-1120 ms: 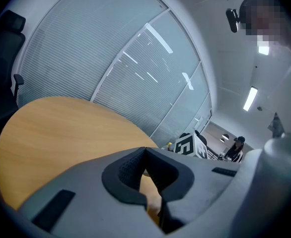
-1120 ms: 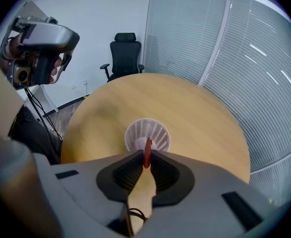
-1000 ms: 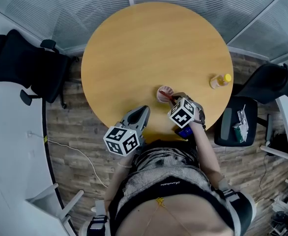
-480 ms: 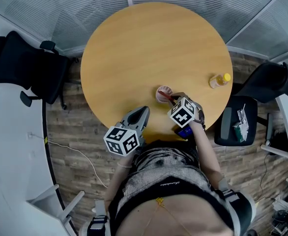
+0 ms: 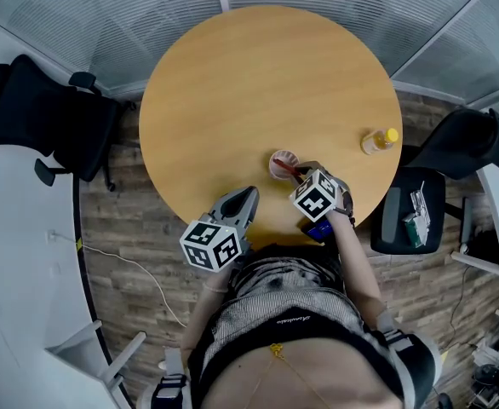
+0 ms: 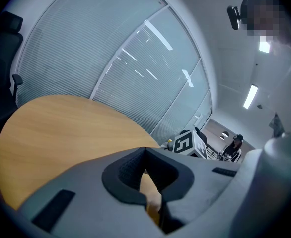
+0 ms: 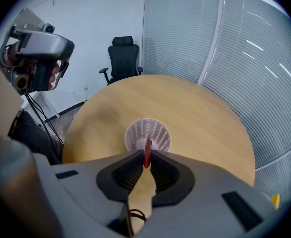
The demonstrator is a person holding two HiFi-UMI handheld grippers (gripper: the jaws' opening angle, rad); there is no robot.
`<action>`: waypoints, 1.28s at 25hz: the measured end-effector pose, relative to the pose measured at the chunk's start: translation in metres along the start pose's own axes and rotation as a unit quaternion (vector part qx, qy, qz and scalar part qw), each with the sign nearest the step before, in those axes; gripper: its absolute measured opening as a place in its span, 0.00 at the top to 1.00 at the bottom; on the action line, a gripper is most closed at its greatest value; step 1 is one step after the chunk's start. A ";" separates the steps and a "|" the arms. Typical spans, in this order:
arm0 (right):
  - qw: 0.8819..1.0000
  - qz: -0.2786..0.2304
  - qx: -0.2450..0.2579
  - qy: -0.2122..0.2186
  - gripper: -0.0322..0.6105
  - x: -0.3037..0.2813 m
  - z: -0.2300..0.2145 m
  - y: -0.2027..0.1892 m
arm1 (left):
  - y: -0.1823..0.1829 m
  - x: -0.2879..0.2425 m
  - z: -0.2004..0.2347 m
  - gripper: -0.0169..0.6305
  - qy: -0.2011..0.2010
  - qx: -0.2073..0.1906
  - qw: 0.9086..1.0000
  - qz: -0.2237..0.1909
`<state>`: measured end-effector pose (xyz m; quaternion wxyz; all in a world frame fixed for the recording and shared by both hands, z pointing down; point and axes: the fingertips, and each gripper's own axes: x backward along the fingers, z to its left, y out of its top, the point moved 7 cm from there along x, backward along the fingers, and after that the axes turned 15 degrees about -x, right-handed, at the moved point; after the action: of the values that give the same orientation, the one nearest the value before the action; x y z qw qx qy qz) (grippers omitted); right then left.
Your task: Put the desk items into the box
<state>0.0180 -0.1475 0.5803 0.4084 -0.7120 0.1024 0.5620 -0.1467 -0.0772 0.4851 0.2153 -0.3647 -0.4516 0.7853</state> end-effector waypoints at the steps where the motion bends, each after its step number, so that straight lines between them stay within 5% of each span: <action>1: 1.000 0.001 0.001 0.001 0.86 0.000 0.000 0.000 | 0.000 0.000 0.000 0.95 0.000 0.000 1.000 0.000; 12: 1.000 -0.003 0.007 0.006 0.83 0.003 -0.003 0.001 | 0.003 -0.003 -0.006 0.95 -0.009 -0.007 1.000 -0.001; 19: 0.999 -0.031 -0.012 0.034 0.76 0.019 -0.003 -0.001 | 0.003 -0.001 -0.015 0.95 -0.014 -0.014 1.000 0.001; 32: 0.996 -0.071 -0.054 0.021 0.74 0.051 -0.011 -0.027 | -0.005 0.006 -0.035 0.95 -0.005 -0.016 1.000 -0.002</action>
<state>0.0601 -0.1214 0.5483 0.4060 -0.7504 0.0294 0.5208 -0.1235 -0.0514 0.4752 0.2087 -0.3638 -0.4661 0.7790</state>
